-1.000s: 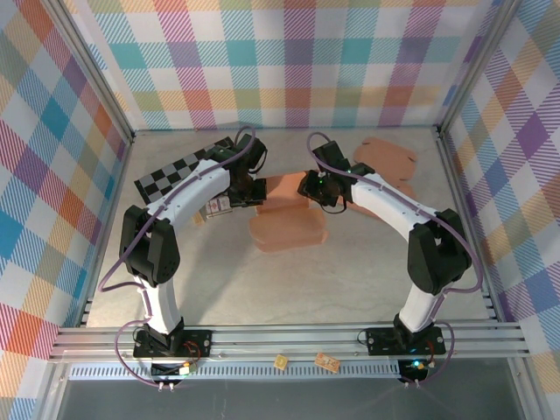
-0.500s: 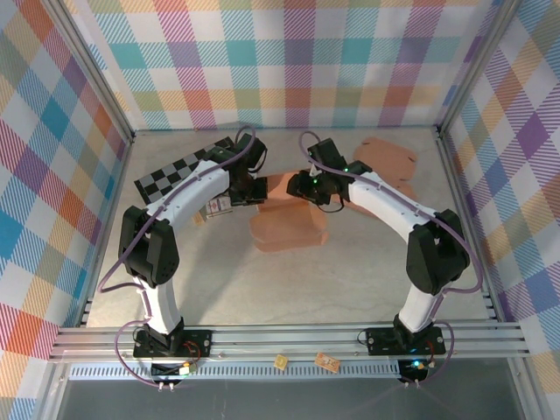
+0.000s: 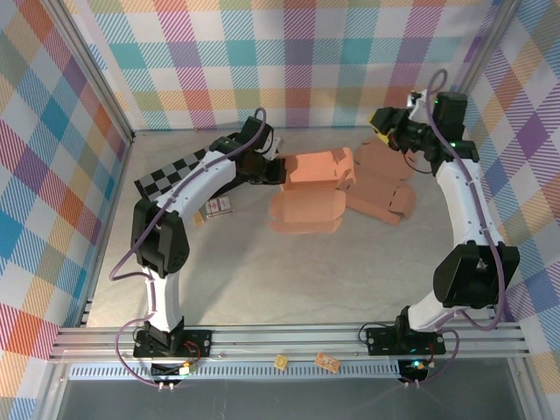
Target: Fold the paper box
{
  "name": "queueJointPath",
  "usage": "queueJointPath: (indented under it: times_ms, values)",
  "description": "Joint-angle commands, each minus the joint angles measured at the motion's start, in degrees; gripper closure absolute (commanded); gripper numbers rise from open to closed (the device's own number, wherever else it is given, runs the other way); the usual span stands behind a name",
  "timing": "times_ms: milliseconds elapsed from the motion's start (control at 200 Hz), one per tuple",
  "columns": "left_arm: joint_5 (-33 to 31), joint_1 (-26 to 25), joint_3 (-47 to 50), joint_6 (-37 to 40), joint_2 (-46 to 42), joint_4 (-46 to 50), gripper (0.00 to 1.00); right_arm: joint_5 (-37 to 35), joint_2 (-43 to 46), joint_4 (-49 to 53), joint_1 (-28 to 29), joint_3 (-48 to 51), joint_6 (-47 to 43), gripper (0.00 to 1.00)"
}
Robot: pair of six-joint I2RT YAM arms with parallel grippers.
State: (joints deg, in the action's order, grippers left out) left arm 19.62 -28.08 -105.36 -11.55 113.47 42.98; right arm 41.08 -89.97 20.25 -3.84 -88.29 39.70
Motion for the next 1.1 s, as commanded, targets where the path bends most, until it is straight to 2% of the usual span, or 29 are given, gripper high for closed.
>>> queueJointPath:
  times_ms: [0, 180, 305, 530, 815, 1095]
  values:
    - [11.7, 2.7, -2.8, 6.2, 2.4, -2.2, 1.0, 13.5, -3.3, -6.3, -1.4, 2.8, -0.2, 0.54]
    - [18.4, 6.9, -4.6, 6.0, 5.4, -4.3, 1.0, 21.4, -6.5, -8.5, -1.4, 4.6, -4.1, 0.55]
    - [23.3, 8.8, -5.3, 4.3, 7.2, -5.3, 1.0, 20.0, -4.6, -12.5, -0.9, 9.1, -2.7, 0.54]
    - [29.0, 9.0, -4.0, 3.7, 8.2, -6.2, 1.0, 19.7, -4.2, -8.4, 1.4, 10.6, -8.4, 0.53]
    - [29.5, 8.9, -2.1, 3.4, 8.8, -4.9, 1.0, 19.7, -8.2, -2.9, 4.4, 2.5, -11.9, 0.54]
    - [28.6, 8.8, -2.3, 3.0, 8.9, -4.7, 1.0, 18.3, -8.5, 0.2, 6.6, 1.4, -14.7, 0.55]
